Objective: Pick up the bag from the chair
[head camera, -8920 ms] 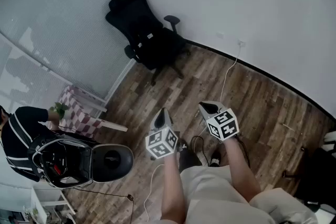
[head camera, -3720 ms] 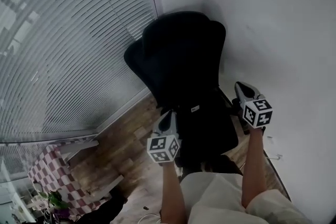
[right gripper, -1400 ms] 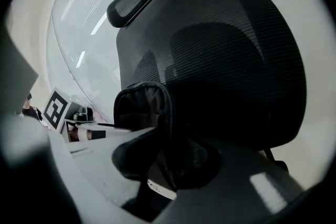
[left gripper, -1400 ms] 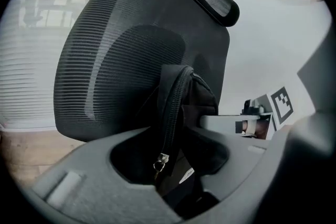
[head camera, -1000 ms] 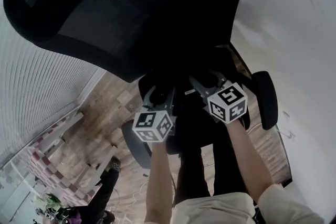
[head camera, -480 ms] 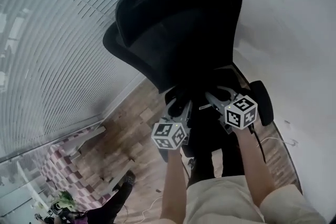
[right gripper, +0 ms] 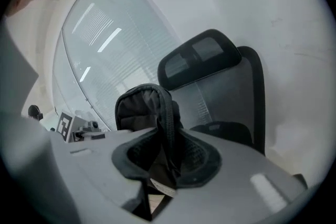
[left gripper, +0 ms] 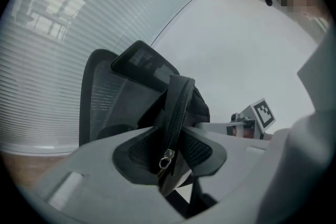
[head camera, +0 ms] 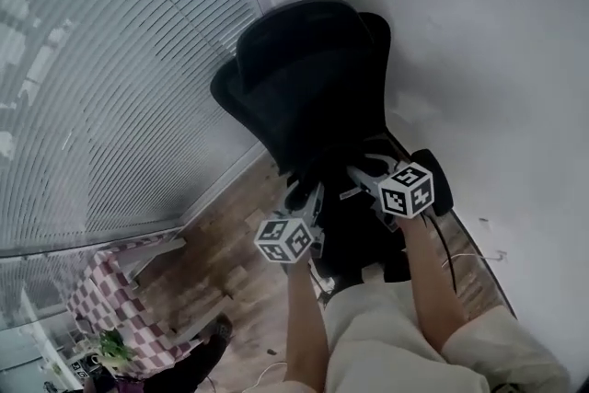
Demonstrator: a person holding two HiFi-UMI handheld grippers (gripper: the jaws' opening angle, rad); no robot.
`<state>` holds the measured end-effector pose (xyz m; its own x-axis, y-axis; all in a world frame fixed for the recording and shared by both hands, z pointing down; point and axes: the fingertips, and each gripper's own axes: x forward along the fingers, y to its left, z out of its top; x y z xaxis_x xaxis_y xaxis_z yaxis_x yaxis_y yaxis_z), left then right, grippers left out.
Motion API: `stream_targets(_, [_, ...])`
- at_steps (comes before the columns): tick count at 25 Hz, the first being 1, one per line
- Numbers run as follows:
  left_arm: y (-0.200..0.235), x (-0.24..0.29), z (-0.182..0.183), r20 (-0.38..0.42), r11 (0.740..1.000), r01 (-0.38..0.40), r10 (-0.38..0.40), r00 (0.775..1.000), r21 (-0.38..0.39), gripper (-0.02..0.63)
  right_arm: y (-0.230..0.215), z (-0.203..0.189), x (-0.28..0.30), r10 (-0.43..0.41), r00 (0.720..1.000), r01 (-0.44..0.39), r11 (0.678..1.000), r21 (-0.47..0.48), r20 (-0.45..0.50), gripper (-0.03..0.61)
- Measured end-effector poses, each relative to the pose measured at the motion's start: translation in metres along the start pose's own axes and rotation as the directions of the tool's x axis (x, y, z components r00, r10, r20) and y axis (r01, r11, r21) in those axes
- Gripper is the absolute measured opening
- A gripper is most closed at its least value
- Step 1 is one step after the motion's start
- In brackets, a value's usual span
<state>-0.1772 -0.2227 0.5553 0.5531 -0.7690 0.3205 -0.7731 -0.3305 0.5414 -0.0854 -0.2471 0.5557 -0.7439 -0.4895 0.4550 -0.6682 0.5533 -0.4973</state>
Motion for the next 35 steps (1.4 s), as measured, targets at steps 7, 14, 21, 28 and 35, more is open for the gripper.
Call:
stream_targets(7, [-0.034, -0.018, 0.01, 0.033, 0.994, -0.11, 0.111, 0.993, -0.023, 0.124, 0.017, 0.013, -0.034, 0.0, 1.0, 0.0, 0.998, -0.055, 0.001, 0.092])
stream_targets(14, [-0.088, -0.031, 0.014, 0.054, 0.988, -0.156, 0.156, 0.986, -0.004, 0.121, 0.029, 0.025, -0.084, 0.02, 1.0, -0.021, 0.988, -0.155, -0.007, 0.089])
stream_targets(21, [-0.119, -0.043, 0.008, 0.092, 0.982, -0.188, 0.184, 0.979, 0.03, 0.118, 0.035, 0.024, -0.112, 0.063, 0.998, -0.059, 0.975, -0.214, 0.013, 0.089])
stream_targets(28, [-0.155, -0.056, -0.003, 0.13, 0.976, -0.214, 0.209, 0.969, 0.033, 0.118, 0.04, 0.019, -0.147, 0.099, 0.995, -0.092, 0.965, -0.245, 0.017, 0.089])
stream_targets(35, [-0.189, -0.075, -0.027, 0.143, 0.968, -0.248, 0.241, 0.96, 0.04, 0.117, 0.048, -0.002, -0.182, 0.137, 0.991, -0.131, 0.956, -0.262, 0.001, 0.089])
